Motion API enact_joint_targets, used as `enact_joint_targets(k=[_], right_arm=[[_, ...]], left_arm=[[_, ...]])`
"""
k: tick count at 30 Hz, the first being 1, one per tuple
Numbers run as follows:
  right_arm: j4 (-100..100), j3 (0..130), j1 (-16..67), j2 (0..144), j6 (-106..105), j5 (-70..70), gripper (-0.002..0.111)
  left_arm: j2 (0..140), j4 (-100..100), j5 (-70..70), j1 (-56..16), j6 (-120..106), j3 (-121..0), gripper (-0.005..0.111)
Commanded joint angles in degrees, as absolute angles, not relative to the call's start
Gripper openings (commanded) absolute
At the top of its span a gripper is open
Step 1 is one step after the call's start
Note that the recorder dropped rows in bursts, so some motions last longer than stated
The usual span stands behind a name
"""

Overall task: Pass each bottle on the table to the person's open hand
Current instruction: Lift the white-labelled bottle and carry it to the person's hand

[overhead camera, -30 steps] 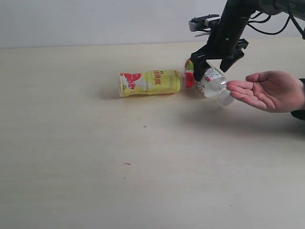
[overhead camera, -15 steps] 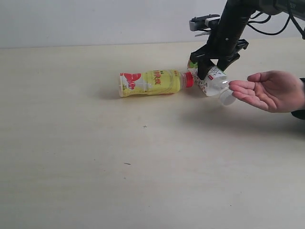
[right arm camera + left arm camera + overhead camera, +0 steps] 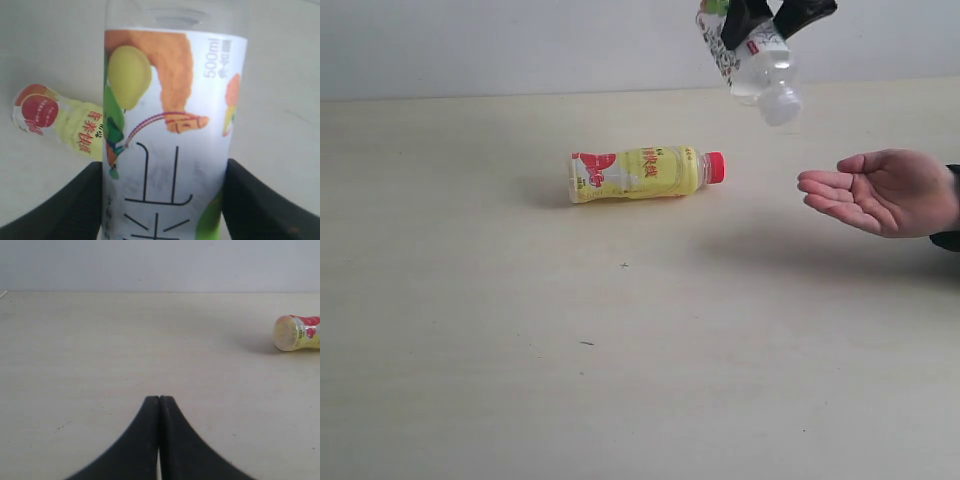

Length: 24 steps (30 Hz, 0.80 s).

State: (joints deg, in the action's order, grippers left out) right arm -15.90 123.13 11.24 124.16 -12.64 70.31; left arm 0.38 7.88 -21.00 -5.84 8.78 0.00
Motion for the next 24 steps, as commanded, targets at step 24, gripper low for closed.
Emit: enact_joint_targets(k=[24], right_arm=[[-4.78,95.59,11.3,94.95,-1.85,69.96,0.0]], left_arm=[[0.0,7.8,-20.6,-5.74,9.01,0.0,0.0]])
